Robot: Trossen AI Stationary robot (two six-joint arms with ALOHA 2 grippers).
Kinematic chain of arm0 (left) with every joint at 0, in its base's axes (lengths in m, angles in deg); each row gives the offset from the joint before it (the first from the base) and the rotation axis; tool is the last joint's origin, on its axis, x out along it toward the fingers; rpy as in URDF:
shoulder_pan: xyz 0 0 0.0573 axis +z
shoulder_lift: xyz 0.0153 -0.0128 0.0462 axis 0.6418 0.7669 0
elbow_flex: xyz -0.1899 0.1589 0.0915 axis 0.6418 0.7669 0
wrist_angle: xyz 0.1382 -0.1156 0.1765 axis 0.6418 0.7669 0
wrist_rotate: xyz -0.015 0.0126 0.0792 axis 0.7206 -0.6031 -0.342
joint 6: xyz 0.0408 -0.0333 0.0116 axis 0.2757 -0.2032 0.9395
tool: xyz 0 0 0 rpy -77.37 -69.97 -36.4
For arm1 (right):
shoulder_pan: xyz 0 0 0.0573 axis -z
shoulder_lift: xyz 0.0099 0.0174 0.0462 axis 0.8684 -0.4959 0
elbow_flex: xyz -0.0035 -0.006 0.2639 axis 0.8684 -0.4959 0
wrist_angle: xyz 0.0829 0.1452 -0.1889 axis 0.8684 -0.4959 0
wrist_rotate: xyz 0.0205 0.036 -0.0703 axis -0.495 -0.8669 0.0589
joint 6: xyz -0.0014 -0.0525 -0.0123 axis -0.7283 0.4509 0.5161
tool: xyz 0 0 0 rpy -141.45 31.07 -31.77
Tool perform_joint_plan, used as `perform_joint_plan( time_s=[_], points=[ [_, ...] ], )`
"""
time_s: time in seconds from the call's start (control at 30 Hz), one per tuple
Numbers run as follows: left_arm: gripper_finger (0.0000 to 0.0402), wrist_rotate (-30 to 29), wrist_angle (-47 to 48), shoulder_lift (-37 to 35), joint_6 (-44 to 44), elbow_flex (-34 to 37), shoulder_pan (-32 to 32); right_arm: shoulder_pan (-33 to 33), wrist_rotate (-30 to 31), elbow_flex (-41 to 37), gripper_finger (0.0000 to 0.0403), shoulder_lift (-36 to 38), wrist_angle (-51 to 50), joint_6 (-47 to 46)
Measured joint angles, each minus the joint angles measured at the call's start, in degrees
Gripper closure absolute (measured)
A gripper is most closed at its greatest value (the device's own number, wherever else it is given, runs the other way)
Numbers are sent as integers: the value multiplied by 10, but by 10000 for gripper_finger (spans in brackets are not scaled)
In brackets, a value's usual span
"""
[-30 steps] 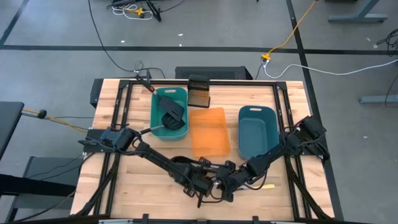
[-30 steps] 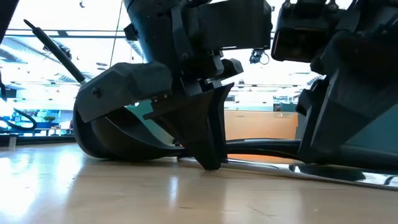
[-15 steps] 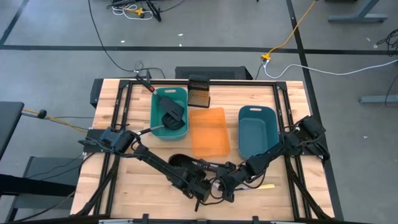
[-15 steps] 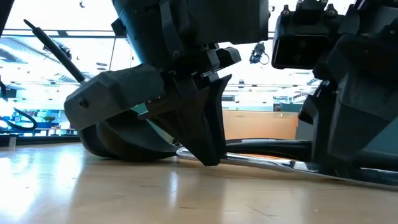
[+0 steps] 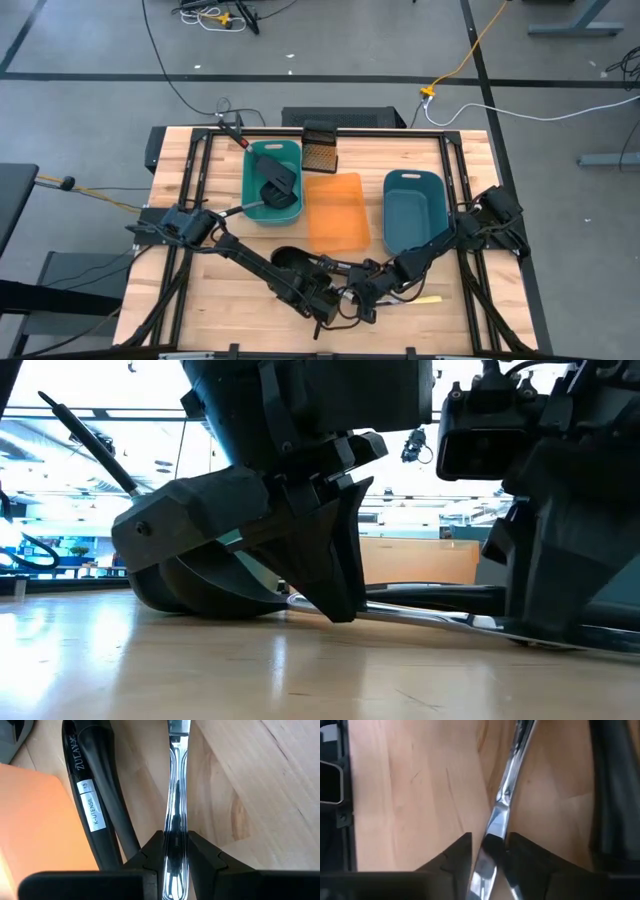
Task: Pick & Place Kitchen Items
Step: Put the bottom silver table knife into the blue bin
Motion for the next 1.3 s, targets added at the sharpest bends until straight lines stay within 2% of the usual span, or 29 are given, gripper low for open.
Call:
perform_joint_plan(
  time_s=[0.23,0.33,0.43,0.77,1.0,1.13,1.3],
  points=[
    [337,-14,3,-1,-2,0,-7,1,1,0,386,0,3,10],
    [379,-13,2,-2,-3,-2,-9,3,-7,0,387,0,3,13],
    [398,-15,3,-3,-3,-2,-10,3,-19,0,390,0,2,13],
    [388,-3,5,-3,-4,-2,-10,-1,-5,0,398,0,2,15],
    [352,24,48,-2,-12,-34,-10,-10,22,0,399,0,2,24],
    [312,38,75,-2,-17,-71,-10,-17,39,20,401,0,-45,28],
    [254,94,75,-2,-30,-84,-9,-22,60,51,401,-1,-114,35]
  ],
)
